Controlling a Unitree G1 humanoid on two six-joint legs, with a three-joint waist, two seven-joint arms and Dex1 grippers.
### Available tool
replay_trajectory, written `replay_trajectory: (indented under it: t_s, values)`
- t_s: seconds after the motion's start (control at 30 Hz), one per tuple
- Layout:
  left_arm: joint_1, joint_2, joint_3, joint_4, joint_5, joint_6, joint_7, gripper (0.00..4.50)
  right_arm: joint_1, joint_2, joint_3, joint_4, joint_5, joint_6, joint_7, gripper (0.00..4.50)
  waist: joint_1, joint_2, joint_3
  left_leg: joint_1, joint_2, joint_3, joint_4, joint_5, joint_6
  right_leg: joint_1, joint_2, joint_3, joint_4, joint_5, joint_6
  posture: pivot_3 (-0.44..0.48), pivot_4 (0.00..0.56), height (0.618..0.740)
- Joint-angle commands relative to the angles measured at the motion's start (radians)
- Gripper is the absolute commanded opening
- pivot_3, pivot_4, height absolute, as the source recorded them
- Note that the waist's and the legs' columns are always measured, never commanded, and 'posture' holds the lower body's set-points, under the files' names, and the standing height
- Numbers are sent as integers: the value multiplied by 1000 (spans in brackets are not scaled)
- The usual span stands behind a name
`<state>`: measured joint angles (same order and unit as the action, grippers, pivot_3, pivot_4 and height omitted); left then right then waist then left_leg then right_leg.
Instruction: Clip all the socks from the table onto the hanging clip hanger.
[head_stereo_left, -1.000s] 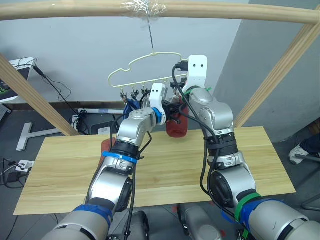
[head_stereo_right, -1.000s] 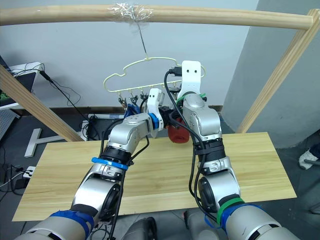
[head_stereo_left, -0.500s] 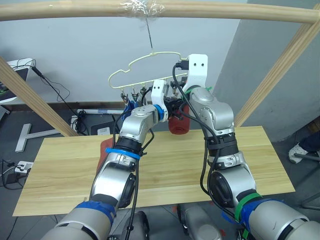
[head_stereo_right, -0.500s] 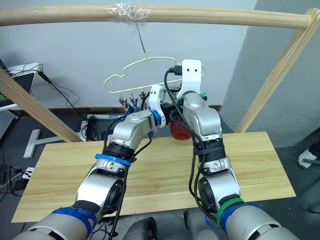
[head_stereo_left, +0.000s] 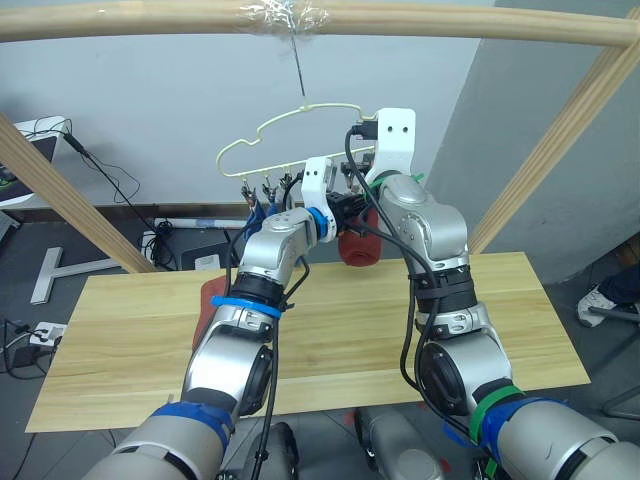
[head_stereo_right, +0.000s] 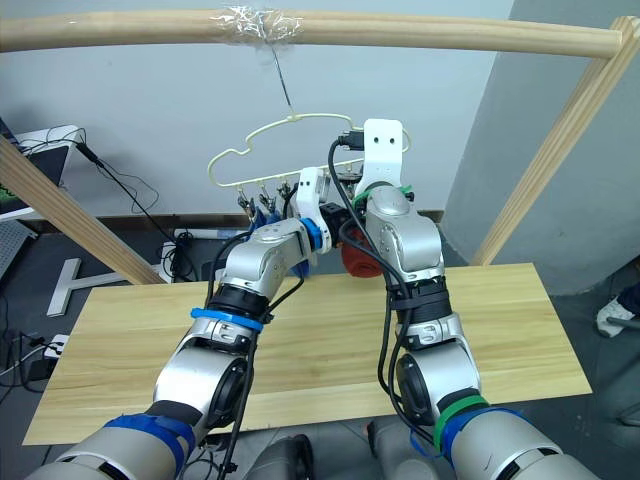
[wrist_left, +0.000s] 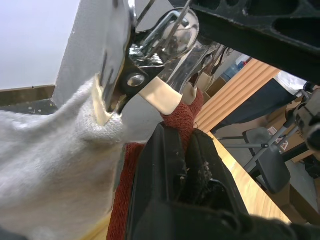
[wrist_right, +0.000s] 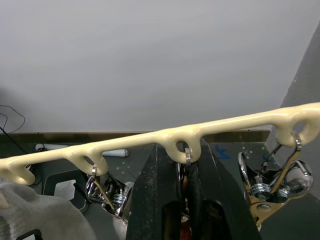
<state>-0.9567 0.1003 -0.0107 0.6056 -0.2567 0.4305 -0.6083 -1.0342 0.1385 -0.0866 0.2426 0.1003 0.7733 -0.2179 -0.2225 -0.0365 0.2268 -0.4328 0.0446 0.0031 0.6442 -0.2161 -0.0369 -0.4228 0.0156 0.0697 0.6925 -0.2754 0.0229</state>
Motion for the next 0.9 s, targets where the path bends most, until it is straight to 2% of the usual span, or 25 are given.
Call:
replay_trajectory:
  t_s: [0.03, 0.07, 0.17, 0.33, 0.53, 0.67, 0.9]
  values:
    - [-36, -13, 13, -48, -16, -6, -2, 16, -19, 7, 7, -55, 4, -2, 4, 0, 0, 0, 0, 0, 0, 0, 0, 0, 0, 0, 0, 0, 0, 0, 0, -271, 180, 740]
    - [-37, -14, 15, -48, -17, -5, -2, 16, -19, 7, 6, -55, 6, 2, 7, 0, 0, 0, 0, 0, 0, 0, 0, 0, 0, 0, 0, 0, 0, 0, 0, -271, 180, 740]
    - [-39, -14, 16, -48, -17, -3, -2, 0, -16, 6, 1, -59, 9, 17, 4, 880, 0, 0, 0, 0, 0, 0, 0, 0, 0, 0, 0, 0, 0, 0, 0, -272, 180, 740]
    - [-43, -14, 18, -47, -17, -2, -3, 0, -16, 7, 3, -60, 3, 19, 0, 2751, 0, 0, 0, 0, 0, 0, 1, 0, 0, 0, 0, 0, 1, 0, 0, -273, 180, 740]
    - [-34, -8, 14, -65, -20, 26, -14, 0, -8, -2, 6, -82, 9, 46, 16, 2751, 0, 0, 0, 0, 0, 0, 0, 0, 0, 0, 0, 0, 1, 0, 0, -273, 180, 740]
    - [0, 10, 0, -131, -29, 103, -39, 1128, 17, -25, 2, -148, 36, 123, 63, 2806, 0, 0, 0, 0, 0, 0, 0, 0, 0, 0, 0, 0, 1, 0, 0, -277, 187, 740]
    - [101, 64, -24, -310, -24, 191, -44, 3377, 127, -124, 68, -335, 64, 255, 195, 2806, -1, 0, 0, 0, 0, -1, 1, 0, 0, 0, 0, 0, 2, 0, 0, -283, 189, 740]
